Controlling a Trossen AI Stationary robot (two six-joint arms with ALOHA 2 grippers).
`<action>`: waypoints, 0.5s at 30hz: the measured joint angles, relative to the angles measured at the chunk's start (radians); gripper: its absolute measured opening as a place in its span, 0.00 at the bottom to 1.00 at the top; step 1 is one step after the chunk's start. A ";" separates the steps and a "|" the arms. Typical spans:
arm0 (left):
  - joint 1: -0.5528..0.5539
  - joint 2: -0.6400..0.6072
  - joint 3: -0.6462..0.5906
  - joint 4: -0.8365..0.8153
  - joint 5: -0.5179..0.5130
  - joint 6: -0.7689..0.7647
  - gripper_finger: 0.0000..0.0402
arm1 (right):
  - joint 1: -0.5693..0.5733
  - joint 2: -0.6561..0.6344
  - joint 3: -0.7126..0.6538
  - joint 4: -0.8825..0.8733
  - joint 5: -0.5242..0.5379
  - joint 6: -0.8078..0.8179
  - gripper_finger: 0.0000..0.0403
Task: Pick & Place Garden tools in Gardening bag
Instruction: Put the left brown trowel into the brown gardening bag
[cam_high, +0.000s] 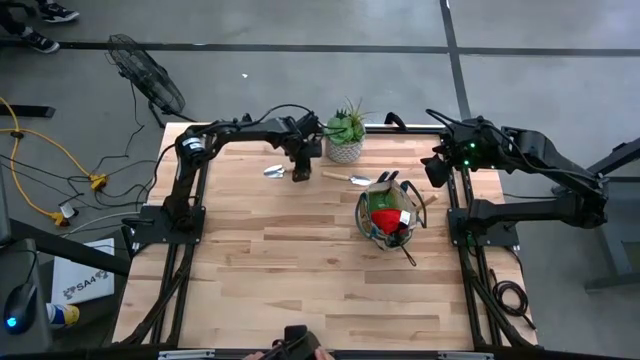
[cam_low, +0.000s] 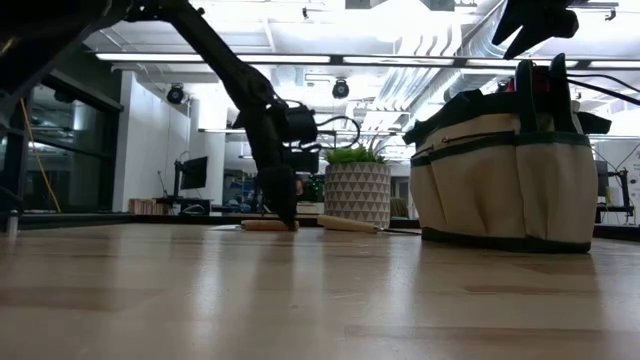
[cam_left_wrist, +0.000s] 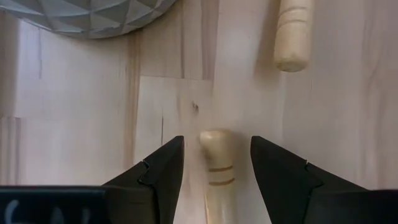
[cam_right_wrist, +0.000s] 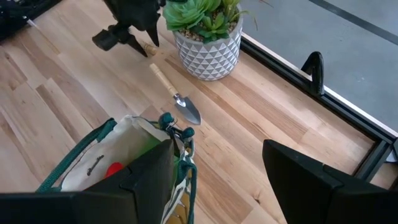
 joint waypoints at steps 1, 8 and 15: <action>0.000 0.006 0.000 0.001 0.001 0.000 0.45 | 0.000 0.000 0.000 0.000 0.000 0.000 0.59; -0.012 0.025 0.002 -0.004 -0.022 0.002 0.45 | 0.000 0.000 0.000 0.011 0.000 0.000 0.59; -0.011 0.026 0.001 -0.006 -0.031 0.000 0.40 | 0.000 0.000 0.000 0.015 0.000 0.000 0.59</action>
